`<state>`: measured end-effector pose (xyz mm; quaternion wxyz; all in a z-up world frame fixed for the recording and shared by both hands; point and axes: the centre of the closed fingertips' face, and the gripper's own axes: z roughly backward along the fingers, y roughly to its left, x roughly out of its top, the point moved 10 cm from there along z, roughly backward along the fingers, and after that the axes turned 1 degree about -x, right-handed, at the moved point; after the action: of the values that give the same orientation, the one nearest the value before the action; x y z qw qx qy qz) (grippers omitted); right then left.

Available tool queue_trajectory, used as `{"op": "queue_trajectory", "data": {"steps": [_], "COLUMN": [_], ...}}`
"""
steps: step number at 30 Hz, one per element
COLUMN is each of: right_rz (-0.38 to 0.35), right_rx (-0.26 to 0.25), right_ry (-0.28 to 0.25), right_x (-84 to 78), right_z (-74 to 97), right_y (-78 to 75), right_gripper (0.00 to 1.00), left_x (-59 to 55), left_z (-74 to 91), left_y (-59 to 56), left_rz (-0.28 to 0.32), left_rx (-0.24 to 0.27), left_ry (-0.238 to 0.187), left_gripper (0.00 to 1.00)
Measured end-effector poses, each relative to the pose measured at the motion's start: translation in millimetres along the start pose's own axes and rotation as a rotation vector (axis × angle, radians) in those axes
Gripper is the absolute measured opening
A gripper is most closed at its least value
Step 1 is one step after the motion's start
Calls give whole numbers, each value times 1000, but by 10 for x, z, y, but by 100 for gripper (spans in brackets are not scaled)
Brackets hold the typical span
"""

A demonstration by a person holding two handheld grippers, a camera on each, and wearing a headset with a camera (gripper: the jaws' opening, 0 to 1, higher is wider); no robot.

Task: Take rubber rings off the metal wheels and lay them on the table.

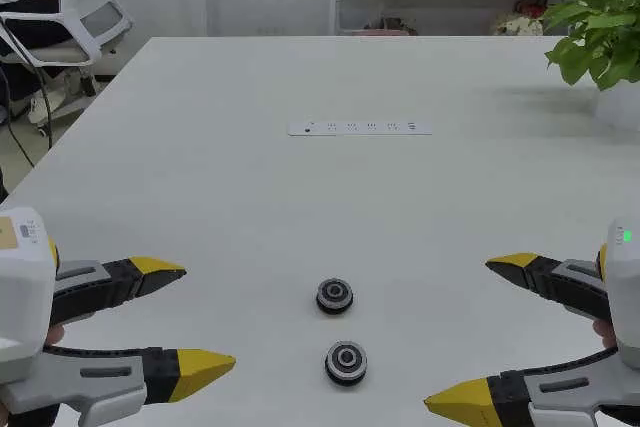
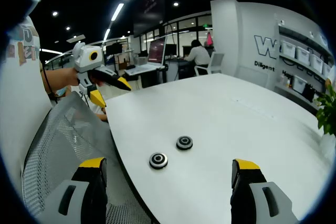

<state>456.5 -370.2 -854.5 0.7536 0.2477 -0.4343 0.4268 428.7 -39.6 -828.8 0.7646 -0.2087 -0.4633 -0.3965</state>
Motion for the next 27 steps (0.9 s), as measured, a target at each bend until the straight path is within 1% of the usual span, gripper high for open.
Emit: {"op": "queue_trajectory", "data": {"steps": [16,27], "right_rz": [9,29], "right_rx": [-4,0], "right_ry": [18,25], "right_x": [-31,-9], "right_z": [0,-2], "right_y": [1,2], "right_gripper": [99,99], "left_x": [7,35], "left_z": [-13,-10], "left_y": [9,17], "left_rz": [-7,-17], "left_rx": [-5,-8], "left_ry": [2,6], "left_gripper": [60,60]}}
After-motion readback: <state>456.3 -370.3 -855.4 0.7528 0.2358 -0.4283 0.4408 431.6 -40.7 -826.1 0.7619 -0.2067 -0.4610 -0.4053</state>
